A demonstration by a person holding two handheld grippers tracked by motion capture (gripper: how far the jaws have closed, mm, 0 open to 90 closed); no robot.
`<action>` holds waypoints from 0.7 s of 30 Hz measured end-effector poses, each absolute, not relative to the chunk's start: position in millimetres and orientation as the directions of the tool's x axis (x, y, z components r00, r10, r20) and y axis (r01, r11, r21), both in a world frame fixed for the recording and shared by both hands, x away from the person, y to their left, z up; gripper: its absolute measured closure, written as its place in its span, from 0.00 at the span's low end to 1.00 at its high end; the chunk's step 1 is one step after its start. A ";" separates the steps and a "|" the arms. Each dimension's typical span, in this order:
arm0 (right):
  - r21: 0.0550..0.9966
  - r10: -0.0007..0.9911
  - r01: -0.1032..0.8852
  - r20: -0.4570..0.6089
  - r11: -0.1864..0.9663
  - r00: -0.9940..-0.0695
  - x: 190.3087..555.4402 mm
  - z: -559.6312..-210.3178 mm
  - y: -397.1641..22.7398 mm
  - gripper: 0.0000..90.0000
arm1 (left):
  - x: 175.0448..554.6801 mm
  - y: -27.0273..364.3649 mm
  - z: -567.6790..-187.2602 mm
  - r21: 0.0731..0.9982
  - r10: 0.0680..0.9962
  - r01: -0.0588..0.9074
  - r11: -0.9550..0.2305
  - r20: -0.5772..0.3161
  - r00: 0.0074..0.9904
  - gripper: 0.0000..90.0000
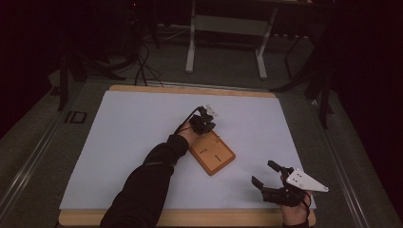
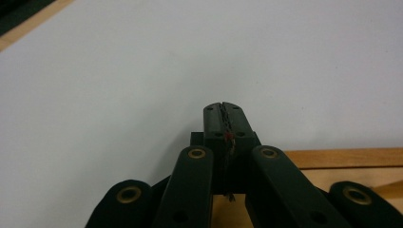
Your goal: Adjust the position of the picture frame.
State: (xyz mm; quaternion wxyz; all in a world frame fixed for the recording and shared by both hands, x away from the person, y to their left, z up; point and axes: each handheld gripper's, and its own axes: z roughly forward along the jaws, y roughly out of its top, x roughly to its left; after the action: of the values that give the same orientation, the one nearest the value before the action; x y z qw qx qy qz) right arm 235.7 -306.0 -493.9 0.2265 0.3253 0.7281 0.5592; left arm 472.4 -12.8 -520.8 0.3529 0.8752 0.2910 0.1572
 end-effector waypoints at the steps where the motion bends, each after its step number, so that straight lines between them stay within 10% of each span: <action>1: 0.962 0.726 0.220 0.033 0.164 -0.687 236.0 -494.1 -306.0 0.14 | 472.0 -11.6 -519.6 0.707 0.619 0.399 -0.585 0.071 0.782 1.00; 21: 0.962 0.724 0.221 0.036 0.162 -0.689 236.0 -494.3 -306.5 0.14 | 474.0 -1.8 -521.3 0.687 0.625 0.422 -0.592 0.060 0.778 1.00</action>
State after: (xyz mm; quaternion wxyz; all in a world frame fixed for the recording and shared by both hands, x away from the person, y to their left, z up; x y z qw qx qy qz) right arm 236.0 -306.5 -494.3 0.2244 0.3244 0.7285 0.5601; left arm 474.0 -1.8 -521.3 0.3399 0.8795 0.2978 0.1493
